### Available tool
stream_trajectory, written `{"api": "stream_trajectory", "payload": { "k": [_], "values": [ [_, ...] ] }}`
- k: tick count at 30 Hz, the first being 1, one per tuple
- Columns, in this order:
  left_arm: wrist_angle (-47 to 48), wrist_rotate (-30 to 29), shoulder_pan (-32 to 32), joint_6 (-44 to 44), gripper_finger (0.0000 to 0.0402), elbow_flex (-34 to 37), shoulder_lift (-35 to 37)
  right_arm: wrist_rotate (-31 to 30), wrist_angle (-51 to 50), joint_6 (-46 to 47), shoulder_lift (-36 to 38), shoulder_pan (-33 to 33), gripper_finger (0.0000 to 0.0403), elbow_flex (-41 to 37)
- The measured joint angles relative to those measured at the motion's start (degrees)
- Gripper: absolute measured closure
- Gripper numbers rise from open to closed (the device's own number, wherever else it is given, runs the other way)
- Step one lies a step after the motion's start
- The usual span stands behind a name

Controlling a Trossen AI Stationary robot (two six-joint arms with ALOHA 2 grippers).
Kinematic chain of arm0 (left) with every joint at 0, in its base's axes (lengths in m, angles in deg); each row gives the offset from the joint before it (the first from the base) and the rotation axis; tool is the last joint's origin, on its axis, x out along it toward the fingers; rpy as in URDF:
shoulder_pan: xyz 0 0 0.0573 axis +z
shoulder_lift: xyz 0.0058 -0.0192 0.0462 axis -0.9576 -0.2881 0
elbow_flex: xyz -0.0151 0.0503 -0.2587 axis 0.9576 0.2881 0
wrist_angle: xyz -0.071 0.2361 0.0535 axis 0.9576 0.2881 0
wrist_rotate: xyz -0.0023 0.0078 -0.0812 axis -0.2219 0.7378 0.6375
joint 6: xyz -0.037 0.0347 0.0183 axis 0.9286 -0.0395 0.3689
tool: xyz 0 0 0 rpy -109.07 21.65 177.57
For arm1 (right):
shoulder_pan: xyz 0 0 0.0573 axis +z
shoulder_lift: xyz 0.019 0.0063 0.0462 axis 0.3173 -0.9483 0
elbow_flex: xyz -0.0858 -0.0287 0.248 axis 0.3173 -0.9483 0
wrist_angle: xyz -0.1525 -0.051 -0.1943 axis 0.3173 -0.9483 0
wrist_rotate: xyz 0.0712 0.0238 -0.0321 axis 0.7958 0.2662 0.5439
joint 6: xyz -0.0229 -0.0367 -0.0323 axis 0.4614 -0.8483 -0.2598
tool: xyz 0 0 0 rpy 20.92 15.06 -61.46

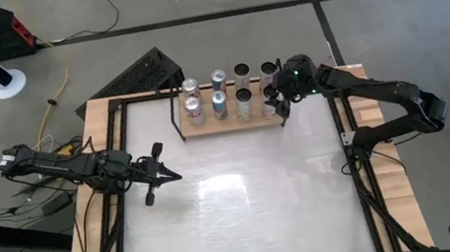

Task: Place canned beverage on shelf
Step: Put the white-pink soda can on the shelf aligned with the other white-pink soda can on the shelf, then return to Home Position

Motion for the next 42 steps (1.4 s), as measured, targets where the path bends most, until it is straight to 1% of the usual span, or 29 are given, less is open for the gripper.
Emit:
{"api": "stream_trajectory", "payload": {
  "k": [4,8,17,23,27,31,36,39,42],
  "values": [
    [0.0,0.0,0.0,0.5,0.0402,0.0,0.0,-0.3,0.1,-0.4,0.0,0.0,0.0057,0.0],
    [0.0,0.0,0.0,0.5,0.0402,0.0,0.0,-2.1,0.1,-0.7,0.0,0.0,0.0062,0.5],
    [0.0,0.0,0.0,0.6,0.0402,0.0,0.0,-2.4,-1.2,-0.5,0.0,0.4,0.0065,4.1],
    [0.0,0.0,0.0,0.5,0.0402,0.0,0.0,-2.4,-5.8,-0.3,0.2,2.2,0.0066,7.9],
    [-0.5,-1.0,0.0,0.3,0.0402,0.0,0.0,-2.5,-10.7,1.3,1.7,4.9,0.0071,11.4],
    [-0.8,-2.7,0.0,-2.7,0.0402,-1.7,0.0,-3.4,-13.4,1.9,6.2,8.7,0.0089,11.8],
    [-0.2,-4.9,0.0,-6.2,0.0402,-4.7,1.1,-3.8,-14.0,6.5,14.5,15.2,0.0129,9.9],
    [4.8,-5.8,0.1,-7.4,0.0402,-6.4,4.6,-6.9,-13.5,10.7,20.5,20.9,0.0158,6.6],
    [6.0,-6.5,0.1,-6.5,0.0402,-6.0,10.7,-12.8,-10.9,13.4,26.8,28.1,0.02,0.7]
  ]
}}
